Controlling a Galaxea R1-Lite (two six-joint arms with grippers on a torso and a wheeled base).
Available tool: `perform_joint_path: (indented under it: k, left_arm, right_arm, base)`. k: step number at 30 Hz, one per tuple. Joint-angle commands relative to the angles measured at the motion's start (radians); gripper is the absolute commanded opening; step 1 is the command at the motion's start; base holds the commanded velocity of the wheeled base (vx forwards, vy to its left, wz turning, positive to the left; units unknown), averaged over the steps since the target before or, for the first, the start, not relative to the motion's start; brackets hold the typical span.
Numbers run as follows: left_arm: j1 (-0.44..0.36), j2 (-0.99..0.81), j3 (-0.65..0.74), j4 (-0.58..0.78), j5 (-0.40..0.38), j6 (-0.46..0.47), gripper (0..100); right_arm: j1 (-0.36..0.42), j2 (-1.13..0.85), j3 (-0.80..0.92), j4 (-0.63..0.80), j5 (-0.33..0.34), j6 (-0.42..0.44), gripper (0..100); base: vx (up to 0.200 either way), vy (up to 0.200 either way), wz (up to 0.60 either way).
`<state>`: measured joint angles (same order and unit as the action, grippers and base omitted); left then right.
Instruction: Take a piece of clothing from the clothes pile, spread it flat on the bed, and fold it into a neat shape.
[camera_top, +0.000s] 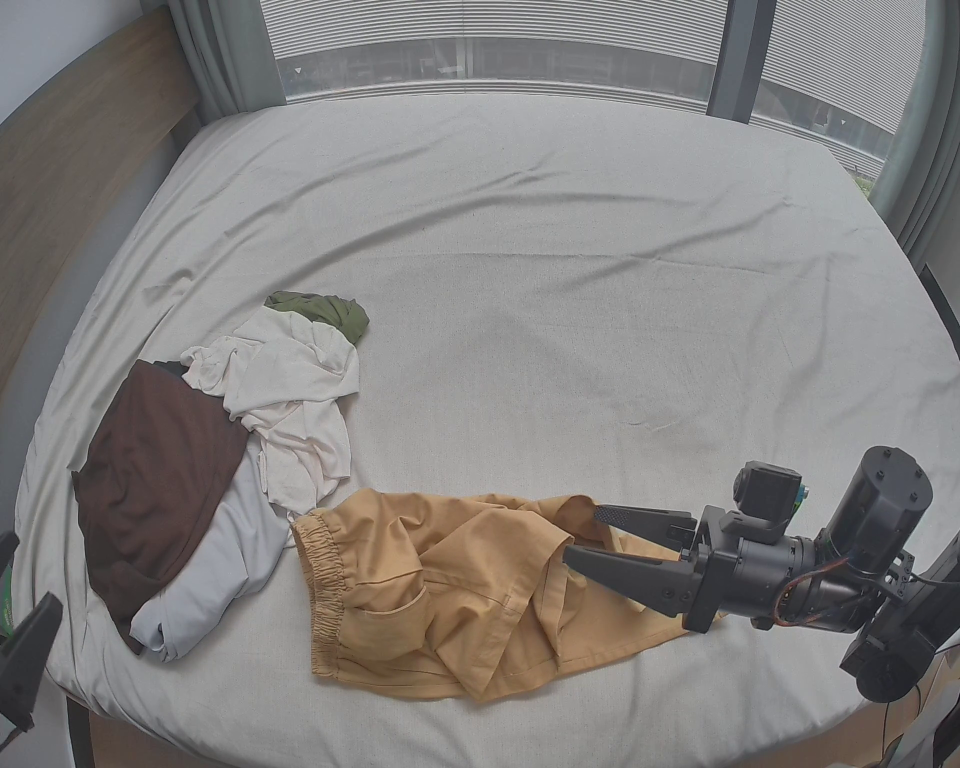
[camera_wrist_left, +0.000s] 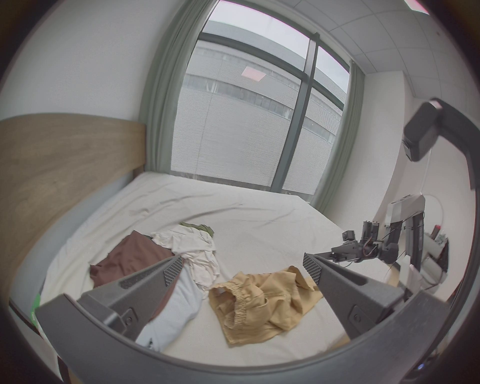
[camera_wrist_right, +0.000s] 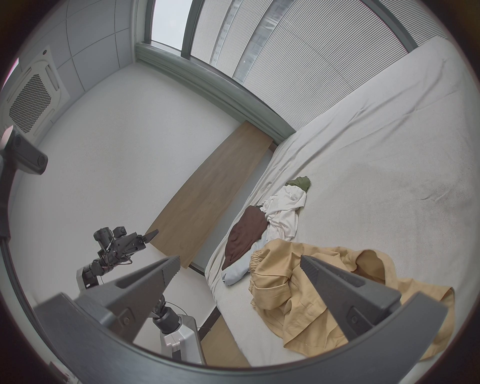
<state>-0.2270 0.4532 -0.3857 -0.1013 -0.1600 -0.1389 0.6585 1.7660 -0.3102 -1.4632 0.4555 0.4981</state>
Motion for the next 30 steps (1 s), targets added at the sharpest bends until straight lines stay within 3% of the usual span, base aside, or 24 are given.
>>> perform_joint_path:
  k: [1, 3, 6, 12, 30]
  left_arm:
    - [-0.037, 0.395, -0.033, -0.152, -0.046, -0.034, 100]
    - [-0.034, 0.498, -0.008, -0.291, -0.104, -0.039, 100]
    - [-0.008, 0.599, -0.007, -0.385, -0.188, -0.034, 100]
    - [0.014, 0.665, -0.074, -0.396, -0.289, -0.036, 100]
    - [0.015, 0.823, 0.025, -0.406, -0.352, -0.036, 100]
  right_arm:
    - [-0.031, 0.004, -0.010, 0.003, 0.005, 0.011, 100]
    - [-0.033, 0.001, -0.024, 0.003, 0.006, 0.011, 100]
    - [-0.034, 0.001, -0.030, 0.003, 0.008, 0.011, 100]
    - [-0.062, 0.004, -0.020, 0.003, 0.041, 0.013, 100]
    - [-0.111, 0.010, -0.009, 0.003, 0.055, 0.013, 100]
  base:
    - [0.000, 0.000, 0.00]
    - [0.000, 0.000, 0.00]
    - [0.000, 0.000, 0.00]
    - [0.000, 0.000, 0.00]
    - [0.000, 0.000, 0.00]
